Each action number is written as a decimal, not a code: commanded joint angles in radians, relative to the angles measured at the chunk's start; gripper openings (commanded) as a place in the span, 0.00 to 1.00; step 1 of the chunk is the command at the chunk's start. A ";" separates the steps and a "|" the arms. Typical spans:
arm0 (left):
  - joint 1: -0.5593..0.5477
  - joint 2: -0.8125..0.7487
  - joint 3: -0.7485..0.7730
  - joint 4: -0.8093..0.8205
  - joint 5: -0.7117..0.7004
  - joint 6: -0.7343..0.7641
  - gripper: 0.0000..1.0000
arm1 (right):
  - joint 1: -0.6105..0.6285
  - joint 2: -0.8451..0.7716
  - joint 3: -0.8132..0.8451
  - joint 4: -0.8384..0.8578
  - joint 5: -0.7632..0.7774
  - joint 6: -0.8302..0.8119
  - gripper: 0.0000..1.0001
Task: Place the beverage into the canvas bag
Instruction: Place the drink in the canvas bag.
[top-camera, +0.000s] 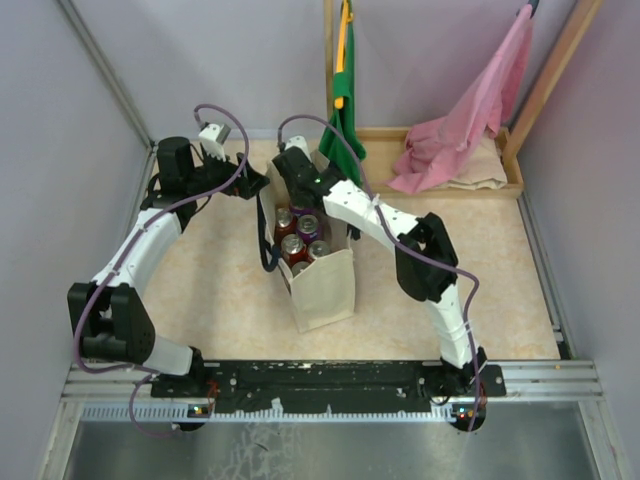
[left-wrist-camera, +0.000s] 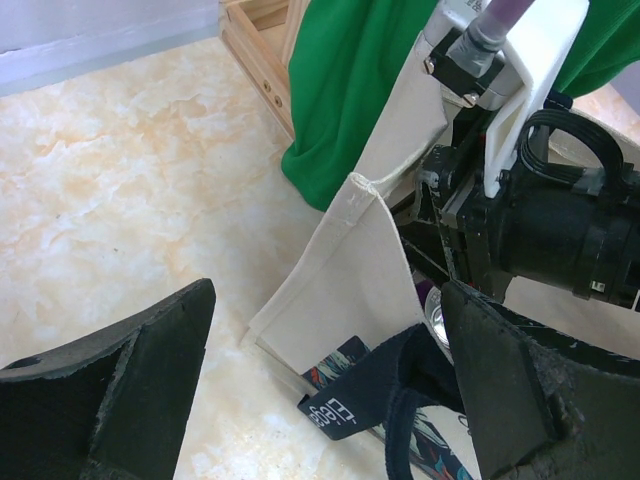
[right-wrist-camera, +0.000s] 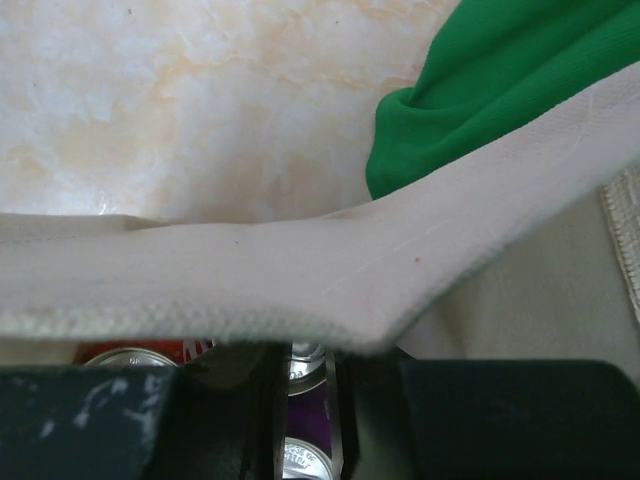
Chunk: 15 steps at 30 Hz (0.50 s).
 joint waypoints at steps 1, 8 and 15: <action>-0.003 -0.011 0.027 0.017 0.008 -0.006 1.00 | -0.007 0.002 -0.070 -0.102 0.077 -0.026 0.19; -0.003 -0.020 0.021 0.018 0.006 -0.005 1.00 | 0.010 -0.033 -0.054 -0.054 0.085 -0.049 0.20; -0.002 -0.049 0.032 0.047 0.017 -0.034 1.00 | 0.041 -0.154 -0.087 0.096 0.065 -0.117 0.30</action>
